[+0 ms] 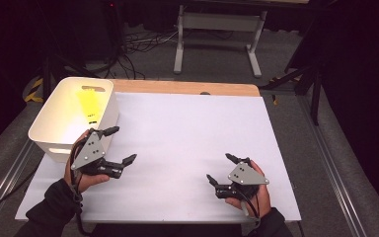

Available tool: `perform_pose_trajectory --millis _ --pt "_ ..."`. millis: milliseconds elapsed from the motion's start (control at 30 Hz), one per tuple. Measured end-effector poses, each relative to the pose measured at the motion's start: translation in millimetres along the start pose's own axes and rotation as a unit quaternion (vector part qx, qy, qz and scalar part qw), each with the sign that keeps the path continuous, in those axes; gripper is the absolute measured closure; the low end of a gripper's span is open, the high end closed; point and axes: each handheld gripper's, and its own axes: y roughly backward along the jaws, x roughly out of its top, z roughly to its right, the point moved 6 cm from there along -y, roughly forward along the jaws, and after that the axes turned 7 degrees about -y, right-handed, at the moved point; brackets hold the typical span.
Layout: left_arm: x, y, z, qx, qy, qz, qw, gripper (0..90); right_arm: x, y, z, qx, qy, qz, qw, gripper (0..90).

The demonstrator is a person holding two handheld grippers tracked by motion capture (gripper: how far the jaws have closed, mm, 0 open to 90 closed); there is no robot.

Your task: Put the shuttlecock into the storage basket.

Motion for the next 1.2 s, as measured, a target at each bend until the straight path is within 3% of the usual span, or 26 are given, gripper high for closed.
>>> perform_pose_trajectory --millis 300,467,767,833,967,1067,1200 --pt "-10.9 -4.3 10.2 -0.008 0.002 -0.008 0.9999 6.0 0.2 -0.6 -1.8 0.000 0.003 -0.001 1.0000 14.1" --pt "-17.5 -6.3 16.5 -0.016 -0.009 -0.010 0.9998 6.1 -0.3 -1.4 -3.6 0.002 0.006 -0.003 1.0000 14.0" --pt "-29.3 -9.2 26.3 -0.030 -0.001 -0.012 0.9995 6.5 -1.8 -3.4 -6.3 0.001 0.013 -0.008 0.9999 14.0" --pt "-34.0 -9.5 27.4 -0.029 -0.008 -0.020 0.9994 6.5 -2.3 -4.0 -7.4 0.003 0.014 -0.009 0.9999 14.0" --pt "-41.7 -8.8 31.7 -0.033 0.000 -0.026 0.9991 6.7 -3.5 -5.0 -8.9 0.003 0.017 -0.010 0.9998 14.0" --pt "-47.4 -6.5 32.8 -0.030 -0.006 -0.031 0.9990 6.6 -4.7 -6.5 -10.0 0.003 0.023 -0.013 0.9997 13.8" --pt "-54.1 -4.2 36.1 -0.033 0.007 -0.031 0.9989 6.6 -5.6 -7.4 -10.7 0.004 0.023 -0.013 0.9996 13.8"
